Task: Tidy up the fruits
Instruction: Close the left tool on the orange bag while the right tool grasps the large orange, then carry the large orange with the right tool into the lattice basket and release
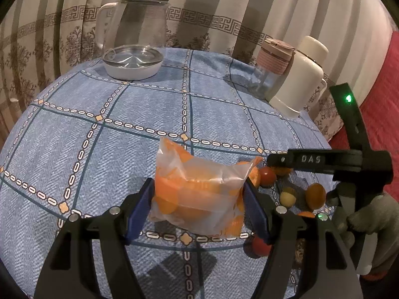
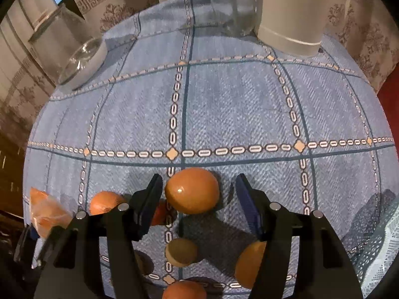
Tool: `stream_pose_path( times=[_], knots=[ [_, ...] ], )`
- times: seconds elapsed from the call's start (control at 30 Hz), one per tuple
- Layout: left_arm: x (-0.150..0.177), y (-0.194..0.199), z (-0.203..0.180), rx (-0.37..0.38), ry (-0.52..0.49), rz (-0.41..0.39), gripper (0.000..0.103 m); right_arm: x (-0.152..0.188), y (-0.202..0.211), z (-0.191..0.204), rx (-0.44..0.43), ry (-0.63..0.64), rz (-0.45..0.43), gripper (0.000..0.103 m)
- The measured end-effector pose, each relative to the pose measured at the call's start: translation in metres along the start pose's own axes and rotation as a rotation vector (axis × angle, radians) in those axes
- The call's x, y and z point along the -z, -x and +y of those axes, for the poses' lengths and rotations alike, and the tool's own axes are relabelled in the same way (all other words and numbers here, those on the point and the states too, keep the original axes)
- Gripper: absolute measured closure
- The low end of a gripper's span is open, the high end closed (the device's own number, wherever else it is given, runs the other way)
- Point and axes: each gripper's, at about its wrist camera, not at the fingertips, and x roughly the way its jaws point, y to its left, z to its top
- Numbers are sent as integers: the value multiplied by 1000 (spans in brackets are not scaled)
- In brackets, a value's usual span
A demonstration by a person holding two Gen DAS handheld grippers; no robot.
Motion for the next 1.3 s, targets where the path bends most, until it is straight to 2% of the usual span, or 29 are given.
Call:
stream_pose_path(
  times=[0.1,0.17,0.23,0.4,0.73,1.03,1.3],
  knots=[
    [-1,0,1,-1,7,1,33,1,-1,2,13,16,-4,42],
    [-1,-1,1,-2,8,2,33,1,-1,4,19,27,-5,53],
    [-1,-1,1,0,7,3,33,1,1,4,6,31,-6,59],
    [-1,-1,2,3,9,3,33,2,5,1,-1,26,-11,59],
    [-1,5,3,33,30,-18,33,5,44,-9,-30,3,-101,59],
    [-1,12,-1,39,20,-46,33,26,90,-8,63,39,-254,59],
    [-2,20,-10,52,4,-66,33,43,117,-10,87,45,-316,59]
  ],
)
